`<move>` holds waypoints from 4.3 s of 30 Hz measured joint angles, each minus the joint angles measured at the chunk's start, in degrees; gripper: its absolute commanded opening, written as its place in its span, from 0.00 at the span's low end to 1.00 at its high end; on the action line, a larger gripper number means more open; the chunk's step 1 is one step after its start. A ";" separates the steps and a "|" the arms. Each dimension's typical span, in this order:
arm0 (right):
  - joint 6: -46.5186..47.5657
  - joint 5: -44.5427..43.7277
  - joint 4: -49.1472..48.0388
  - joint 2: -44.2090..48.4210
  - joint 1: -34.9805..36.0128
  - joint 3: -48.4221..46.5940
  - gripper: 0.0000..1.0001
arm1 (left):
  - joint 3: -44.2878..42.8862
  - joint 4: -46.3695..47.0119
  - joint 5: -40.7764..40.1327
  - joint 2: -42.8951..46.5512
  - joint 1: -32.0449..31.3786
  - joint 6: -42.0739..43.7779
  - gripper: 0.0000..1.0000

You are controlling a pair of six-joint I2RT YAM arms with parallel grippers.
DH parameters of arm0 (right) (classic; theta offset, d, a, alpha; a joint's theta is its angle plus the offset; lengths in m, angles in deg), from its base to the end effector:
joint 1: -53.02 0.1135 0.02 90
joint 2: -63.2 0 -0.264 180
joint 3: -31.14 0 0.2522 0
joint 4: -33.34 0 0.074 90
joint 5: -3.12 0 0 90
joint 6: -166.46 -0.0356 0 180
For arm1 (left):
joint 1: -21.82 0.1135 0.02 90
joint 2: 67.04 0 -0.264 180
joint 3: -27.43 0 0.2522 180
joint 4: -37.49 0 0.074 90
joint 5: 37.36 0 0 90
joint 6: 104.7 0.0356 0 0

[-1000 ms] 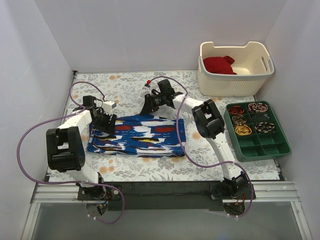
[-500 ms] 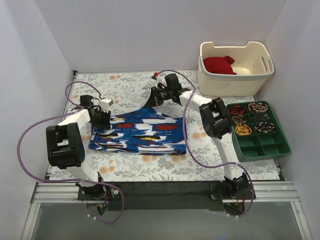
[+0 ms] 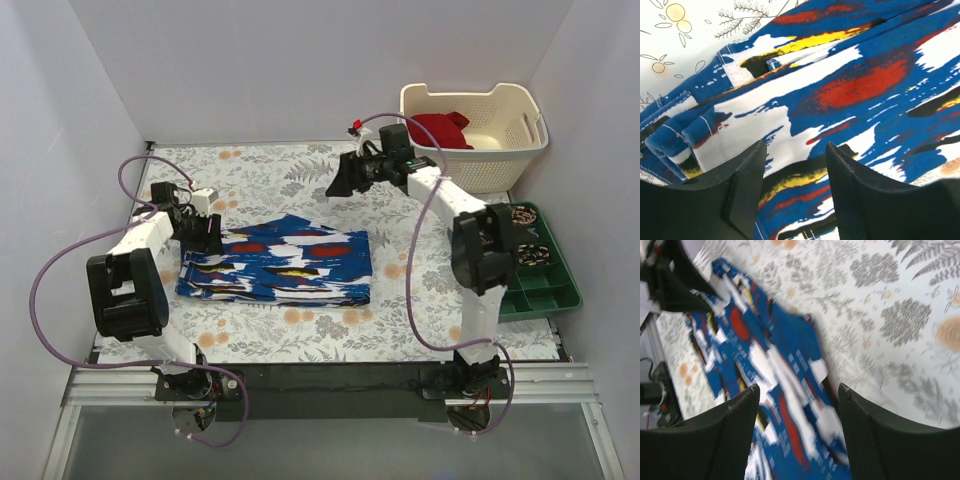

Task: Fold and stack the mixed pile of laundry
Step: Fold the trousers at the center of the board.

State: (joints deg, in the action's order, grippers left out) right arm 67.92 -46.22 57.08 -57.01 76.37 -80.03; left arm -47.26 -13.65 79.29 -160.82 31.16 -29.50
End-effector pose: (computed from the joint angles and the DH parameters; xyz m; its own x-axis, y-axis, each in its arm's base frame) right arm 0.4378 0.2142 0.2473 -0.6109 -0.1410 -0.7790 -0.7209 0.5059 0.4737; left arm 0.3100 0.0348 0.1949 -0.8990 -0.3792 -0.2192 -0.2327 0.8374 -0.4945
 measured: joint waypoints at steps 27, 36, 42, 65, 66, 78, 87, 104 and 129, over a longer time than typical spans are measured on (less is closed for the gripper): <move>9.01 2.01 5.31 18.67 0.57 40.44 0.73 | -24.55 -10.56 1.68 -22.64 -2.08 -9.97 0.53; 14.67 0.22 12.92 23.98 1.29 32.11 0.51 | -21.05 -8.70 4.83 -17.49 -0.79 -11.21 0.52; 15.87 2.80 13.09 25.49 10.80 39.04 0.43 | -13.16 -8.02 7.43 -10.67 -0.85 -12.22 0.50; -0.13 14.84 -4.20 20.74 23.89 38.84 0.56 | -55.43 -16.09 12.74 -42.29 -6.12 -10.82 0.64; -0.11 14.73 -4.20 22.64 21.62 38.88 0.55 | -52.57 -14.51 12.98 -39.91 -6.25 -10.47 0.66; 5.90 11.89 1.29 20.11 14.71 40.28 0.50 | 8.72 9.79 7.93 21.46 -25.11 -4.90 0.70; 2.99 13.70 2.34 11.30 10.80 44.26 0.21 | 26.77 16.20 -16.98 28.72 -57.22 -3.21 0.68; -0.48 17.40 4.11 15.37 9.53 42.95 0.30 | 27.45 34.84 -45.79 12.35 -78.44 -2.25 0.35; 16.61 6.01 17.35 3.17 3.45 -0.59 0.73 | -3.80 -3.26 -7.72 19.65 -81.70 -8.22 0.00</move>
State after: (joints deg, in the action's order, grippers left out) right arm 84.54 -40.21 74.43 -53.84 79.83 -80.62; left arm -51.06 -16.91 71.58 -141.17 -50.54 -37.72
